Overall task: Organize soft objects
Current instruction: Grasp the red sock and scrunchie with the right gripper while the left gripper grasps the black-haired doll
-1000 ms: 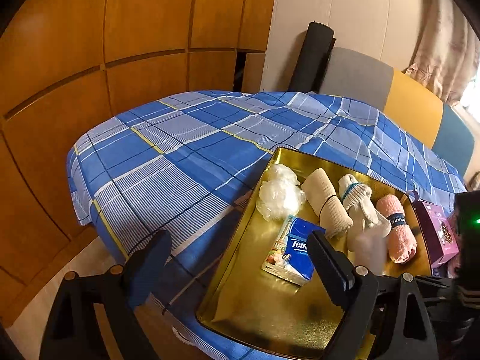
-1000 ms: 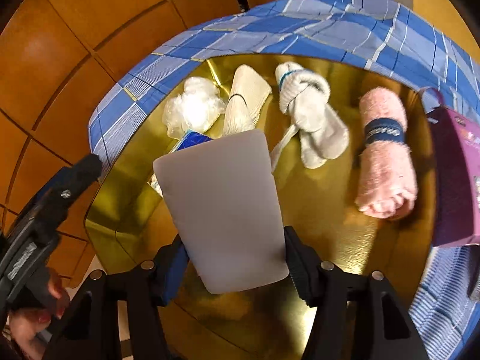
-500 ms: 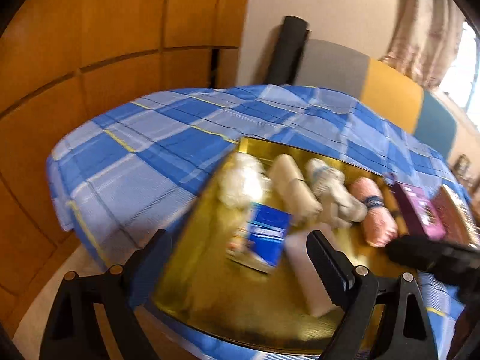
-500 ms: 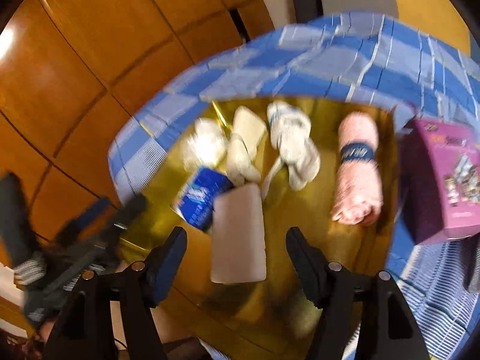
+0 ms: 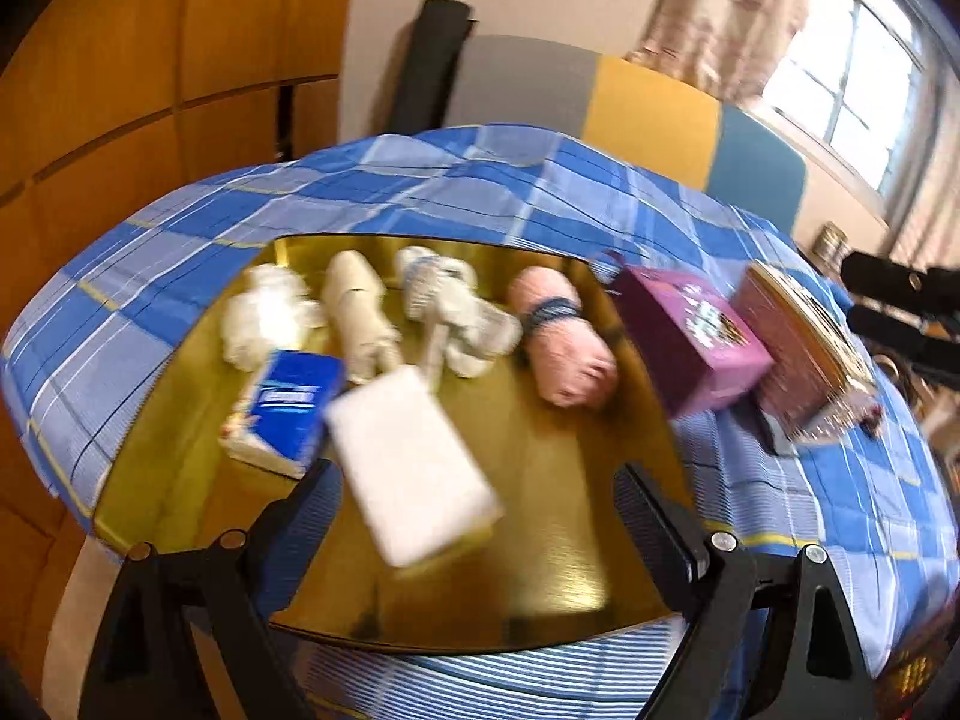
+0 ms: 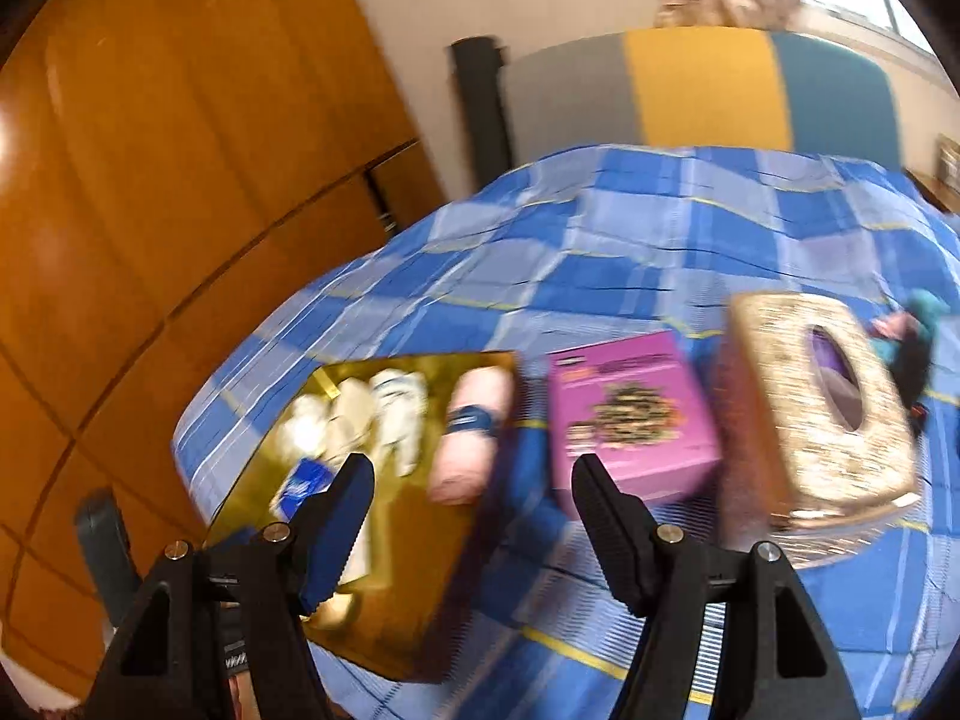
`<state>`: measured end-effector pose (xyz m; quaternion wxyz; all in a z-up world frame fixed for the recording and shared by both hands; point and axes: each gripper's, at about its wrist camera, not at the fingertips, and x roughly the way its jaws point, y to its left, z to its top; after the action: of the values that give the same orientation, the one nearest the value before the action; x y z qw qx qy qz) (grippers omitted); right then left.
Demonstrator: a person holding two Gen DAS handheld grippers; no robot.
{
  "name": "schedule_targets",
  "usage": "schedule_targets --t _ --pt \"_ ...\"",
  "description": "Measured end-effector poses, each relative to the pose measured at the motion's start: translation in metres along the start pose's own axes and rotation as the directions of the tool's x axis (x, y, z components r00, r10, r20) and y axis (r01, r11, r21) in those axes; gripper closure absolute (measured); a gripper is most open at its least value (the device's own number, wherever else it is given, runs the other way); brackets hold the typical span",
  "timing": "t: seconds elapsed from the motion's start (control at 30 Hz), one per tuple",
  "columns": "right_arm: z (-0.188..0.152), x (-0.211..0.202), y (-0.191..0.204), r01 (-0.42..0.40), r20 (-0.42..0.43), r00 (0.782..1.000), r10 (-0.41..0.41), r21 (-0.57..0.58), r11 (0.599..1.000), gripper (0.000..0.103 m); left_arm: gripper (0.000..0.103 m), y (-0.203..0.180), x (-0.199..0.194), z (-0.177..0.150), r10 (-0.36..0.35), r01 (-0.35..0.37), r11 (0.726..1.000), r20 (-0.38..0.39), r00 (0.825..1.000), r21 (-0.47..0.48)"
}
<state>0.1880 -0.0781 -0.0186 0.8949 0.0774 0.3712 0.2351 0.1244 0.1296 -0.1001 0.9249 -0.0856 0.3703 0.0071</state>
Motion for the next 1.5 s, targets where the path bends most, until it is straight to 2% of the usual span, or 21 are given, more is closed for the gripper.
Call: schedule_targets --t 0.17,0.37,0.5,0.6,0.73,0.77,0.8,0.83,0.93,1.03,1.13,1.2,1.27,1.3,1.33,1.4,1.5 --pt "-0.002 -0.03 -0.046 0.09 0.049 0.995 -0.093 0.057 0.994 0.034 0.011 -0.027 -0.004 0.001 -0.054 0.053 0.997 0.005 0.999 0.059" --pt "-0.012 -0.065 -0.115 0.213 0.073 0.972 -0.224 0.133 0.968 0.034 0.01 -0.067 -0.005 0.001 -0.132 0.133 0.982 -0.014 0.991 0.134" --pt "-0.02 -0.082 -0.177 0.33 0.041 0.938 -0.345 0.202 0.922 0.033 0.01 -0.105 -0.002 0.003 -0.171 0.177 0.961 -0.047 0.984 0.211" --pt "-0.023 -0.091 -0.234 0.416 -0.028 0.905 -0.424 0.263 0.871 0.033 0.01 -0.131 -0.008 0.003 -0.221 0.225 0.945 -0.042 0.974 0.238" --pt "-0.018 -0.105 -0.313 0.499 -0.061 0.859 -0.508 0.324 0.804 0.032 0.01 -0.158 -0.016 -0.003 -0.255 0.26 0.925 -0.052 0.965 0.278" --pt "-0.015 -0.107 -0.326 0.511 -0.056 0.85 -0.524 0.329 0.794 0.029 0.01 -0.166 -0.018 -0.004 -0.255 0.26 0.92 -0.057 0.965 0.294" --pt "-0.012 -0.107 -0.341 0.525 -0.055 0.841 -0.539 0.331 0.785 0.02 0.01 -0.17 -0.018 -0.006 -0.255 0.262 0.915 -0.063 0.965 0.306" --pt "-0.009 -0.105 -0.356 0.537 -0.065 0.833 -0.55 0.336 0.774 0.018 0.01 -0.176 -0.019 -0.008 -0.256 0.265 0.911 -0.07 0.964 0.317" --pt "-0.006 -0.092 -0.4 0.552 -0.11 0.825 -0.555 0.374 0.746 0.018 0.01 -0.19 -0.018 -0.011 -0.25 0.265 0.901 -0.089 0.964 0.342" --pt "-0.007 -0.074 -0.422 0.584 -0.159 0.807 -0.569 0.356 0.729 0.018 0.01 -0.203 -0.017 -0.011 -0.246 0.266 0.891 -0.101 0.964 0.368" --pt "-0.01 -0.056 -0.428 0.587 -0.176 0.808 -0.562 0.32 0.744 0.018 0.01 -0.22 -0.015 -0.009 -0.256 0.276 0.883 -0.104 0.961 0.381" --pt "-0.012 -0.046 -0.432 0.608 -0.205 0.794 -0.573 0.289 0.739 0.018 0.01 -0.234 -0.013 -0.008 -0.268 0.289 0.875 -0.108 0.957 0.388" --pt "-0.015 -0.036 -0.436 0.615 -0.236 0.788 -0.569 0.258 0.745 0.021 0.01 -0.249 -0.012 -0.006 -0.286 0.307 0.865 -0.112 0.952 0.396" --pt "-0.016 -0.033 -0.437 0.621 -0.244 0.783 -0.573 0.246 0.744 0.03 0.01 -0.26 -0.011 -0.004 -0.3 0.321 0.857 -0.115 0.947 0.403" --pt "-0.018 -0.032 -0.437 0.605 -0.242 0.795 -0.556 0.248 0.757 0.042 0.01 -0.27 -0.011 -0.001 -0.309 0.327 0.85 -0.113 0.944 0.412" --pt "-0.018 -0.032 -0.435 0.572 -0.24 0.819 -0.522 0.26 0.778 0.051 0.009 -0.293 -0.011 0.005 -0.328 0.338 0.832 -0.102 0.939 0.439" --pt "-0.016 -0.036 -0.428 0.578 -0.25 0.814 -0.525 0.251 0.776 0.06 0.0 -0.331 -0.011 0.013 -0.337 0.336 0.808 -0.088 0.937 0.484"
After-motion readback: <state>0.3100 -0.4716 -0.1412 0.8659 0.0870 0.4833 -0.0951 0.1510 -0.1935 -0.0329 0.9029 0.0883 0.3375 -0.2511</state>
